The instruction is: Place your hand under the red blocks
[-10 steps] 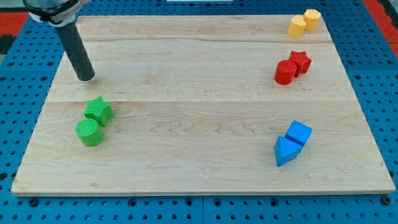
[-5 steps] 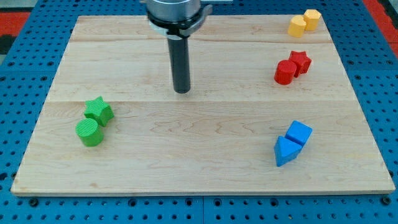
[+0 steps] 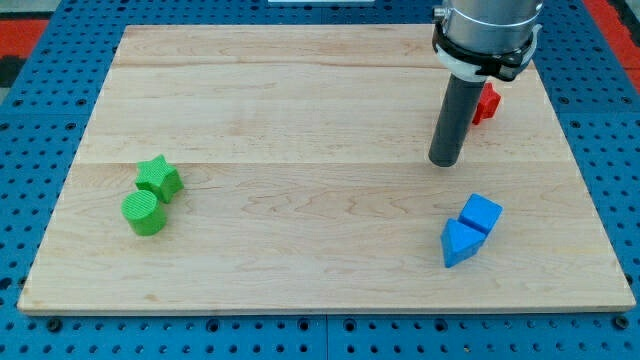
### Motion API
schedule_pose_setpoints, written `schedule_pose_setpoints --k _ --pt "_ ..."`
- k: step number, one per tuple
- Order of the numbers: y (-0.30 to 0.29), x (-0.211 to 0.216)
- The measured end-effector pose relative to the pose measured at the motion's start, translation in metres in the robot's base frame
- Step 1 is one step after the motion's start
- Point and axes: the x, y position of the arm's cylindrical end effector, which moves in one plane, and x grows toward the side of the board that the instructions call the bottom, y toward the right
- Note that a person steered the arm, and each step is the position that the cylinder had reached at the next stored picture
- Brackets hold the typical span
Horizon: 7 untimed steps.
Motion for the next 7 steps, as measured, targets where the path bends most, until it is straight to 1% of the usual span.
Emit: schedule_pose_setpoints --k 5,6,7 --pt "0.002 0.0" --pt "0.011 -0.002" --pt "0.086 -0.013"
